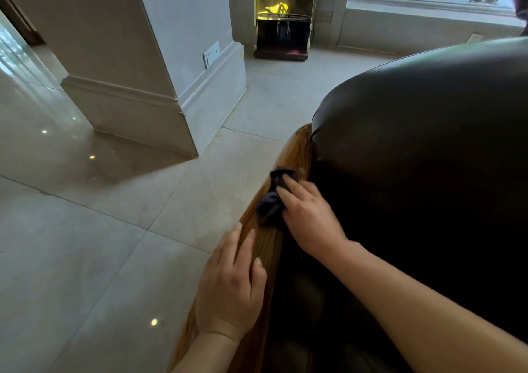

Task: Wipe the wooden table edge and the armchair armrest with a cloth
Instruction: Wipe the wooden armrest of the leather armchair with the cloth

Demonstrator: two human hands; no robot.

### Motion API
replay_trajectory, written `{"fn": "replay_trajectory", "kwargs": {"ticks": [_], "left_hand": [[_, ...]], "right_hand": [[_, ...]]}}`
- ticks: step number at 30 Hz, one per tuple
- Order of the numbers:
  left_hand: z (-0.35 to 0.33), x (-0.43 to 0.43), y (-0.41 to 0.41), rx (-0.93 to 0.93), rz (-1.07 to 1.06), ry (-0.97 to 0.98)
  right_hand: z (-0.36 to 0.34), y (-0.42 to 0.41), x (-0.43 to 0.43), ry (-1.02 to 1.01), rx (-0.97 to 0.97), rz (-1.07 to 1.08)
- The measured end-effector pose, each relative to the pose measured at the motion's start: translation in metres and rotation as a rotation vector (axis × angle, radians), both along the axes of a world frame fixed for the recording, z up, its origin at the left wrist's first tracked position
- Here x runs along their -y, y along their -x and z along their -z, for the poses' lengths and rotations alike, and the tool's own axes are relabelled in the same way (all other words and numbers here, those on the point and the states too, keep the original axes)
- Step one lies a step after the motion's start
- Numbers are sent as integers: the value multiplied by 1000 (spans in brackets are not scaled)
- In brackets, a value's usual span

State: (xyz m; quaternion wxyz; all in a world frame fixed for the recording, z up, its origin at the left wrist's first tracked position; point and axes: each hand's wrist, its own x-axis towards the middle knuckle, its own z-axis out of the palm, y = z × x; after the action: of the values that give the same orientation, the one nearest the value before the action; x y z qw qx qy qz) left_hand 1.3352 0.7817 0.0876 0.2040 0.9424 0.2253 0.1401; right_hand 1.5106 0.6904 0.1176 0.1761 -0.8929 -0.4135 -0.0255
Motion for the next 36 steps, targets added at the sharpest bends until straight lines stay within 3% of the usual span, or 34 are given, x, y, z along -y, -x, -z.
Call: {"fn": "replay_trajectory", "kwargs": {"ticks": [4, 6, 12, 17, 22, 24, 26, 29, 33, 36], "left_hand": [[1, 0, -4, -117, 46, -121], [2, 0, -3, -149, 55, -143], [-1, 2, -7, -224, 55, -169], [-10, -8, -28, -230, 143, -268], [-13, -15, -72, -205, 188, -238], [-8, -16, -71, -189, 171, -240], [-5, -17, -71, -197, 163, -258], [-5, -18, -75, -208, 173, -265], [-1, -19, -73, -222, 181, -212], [-1, -19, -74, -197, 177, -186]], "right_hand": [[-2, -27, -22, 16, 117, 192], [1, -27, -29, 59, 3, 229], [17, 9, -7, 15, 15, -58], [13, 8, 1, -49, -70, -77], [5, -6, 0, -41, -49, -90], [3, -17, -6, 31, 137, -116], [2, -30, -15, 260, 316, -140], [1, -52, -35, 570, 253, -67], [-8, -81, -67, 580, 265, 35], [-18, -106, -87, 718, 230, 76]]}}
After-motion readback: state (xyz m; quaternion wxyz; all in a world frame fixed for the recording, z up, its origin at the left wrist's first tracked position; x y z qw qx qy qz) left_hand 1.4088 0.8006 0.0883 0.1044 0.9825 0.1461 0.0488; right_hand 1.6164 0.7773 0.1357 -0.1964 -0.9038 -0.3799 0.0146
